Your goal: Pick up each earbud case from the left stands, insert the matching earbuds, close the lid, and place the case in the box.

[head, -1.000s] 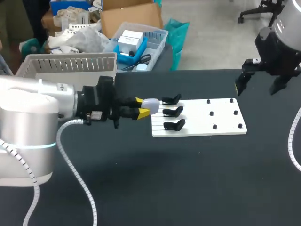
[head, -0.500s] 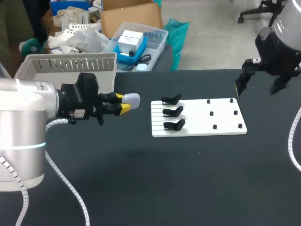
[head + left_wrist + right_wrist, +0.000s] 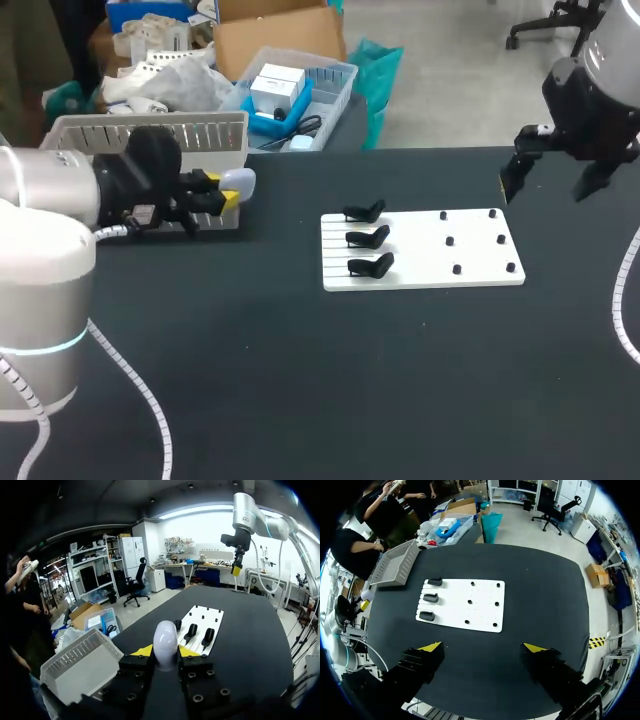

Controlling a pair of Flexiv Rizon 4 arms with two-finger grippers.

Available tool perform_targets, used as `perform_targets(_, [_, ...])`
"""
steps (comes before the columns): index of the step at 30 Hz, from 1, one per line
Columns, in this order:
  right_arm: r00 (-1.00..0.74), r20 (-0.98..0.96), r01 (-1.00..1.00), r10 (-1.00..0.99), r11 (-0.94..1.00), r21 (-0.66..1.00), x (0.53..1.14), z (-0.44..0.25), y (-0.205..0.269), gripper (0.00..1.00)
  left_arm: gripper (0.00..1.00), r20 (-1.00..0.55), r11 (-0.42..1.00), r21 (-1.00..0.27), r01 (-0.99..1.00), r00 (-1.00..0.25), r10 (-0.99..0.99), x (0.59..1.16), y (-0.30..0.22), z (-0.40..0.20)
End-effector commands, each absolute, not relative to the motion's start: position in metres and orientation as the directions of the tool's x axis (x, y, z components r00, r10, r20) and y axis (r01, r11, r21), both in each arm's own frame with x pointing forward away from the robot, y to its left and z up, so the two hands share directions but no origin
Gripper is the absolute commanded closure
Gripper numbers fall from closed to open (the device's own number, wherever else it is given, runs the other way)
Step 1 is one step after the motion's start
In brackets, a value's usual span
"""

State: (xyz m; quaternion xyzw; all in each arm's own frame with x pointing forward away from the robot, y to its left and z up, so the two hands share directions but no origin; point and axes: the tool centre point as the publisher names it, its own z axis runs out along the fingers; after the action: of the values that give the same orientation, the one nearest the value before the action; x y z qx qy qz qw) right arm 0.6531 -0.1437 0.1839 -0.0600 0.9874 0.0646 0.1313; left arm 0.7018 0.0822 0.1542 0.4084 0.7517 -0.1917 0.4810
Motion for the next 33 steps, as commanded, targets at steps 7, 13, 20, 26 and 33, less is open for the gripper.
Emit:
perform_targets(7, [-0.958, -0.268, -0.136, -0.102, 0.984, 0.113, 0.653, 0.184, -0.144, 0.00, 1.00, -0.899, 0.767, 0.172, 0.618, -0.220, 0.379, 0.707, 0.111, 0.144])
perform_targets(13, [-0.958, -0.268, -0.136, -0.102, 0.984, 0.113, 0.653, 0.184, -0.144, 0.00, 1.00, -0.894, 0.788, 0.157, 0.595, -0.253, 0.370, 0.722, 0.133, 0.144])
perform_targets(20, [-0.958, -0.268, -0.136, -0.102, 0.984, 0.113, 0.653, 0.184, -0.144, 0.00, 1.00, -0.889, 0.789, 0.147, 0.596, -0.270, 0.370, 0.754, 0.159, 0.147])
perform_targets(26, [-0.958, -0.268, -0.136, -0.102, 0.984, 0.113, 0.653, 0.184, -0.144, 0.00, 1.00, -0.886, 0.777, 0.128, 0.616, -0.282, 0.369, 0.786, 0.178, 0.143])
perform_targets(33, [-0.958, -0.268, -0.136, -0.102, 0.984, 0.113, 0.653, 0.184, -0.144, 0.00, 1.00, -0.884, 0.744, 0.092, 0.662, -0.290, 0.367, 0.824, 0.188, 0.126])
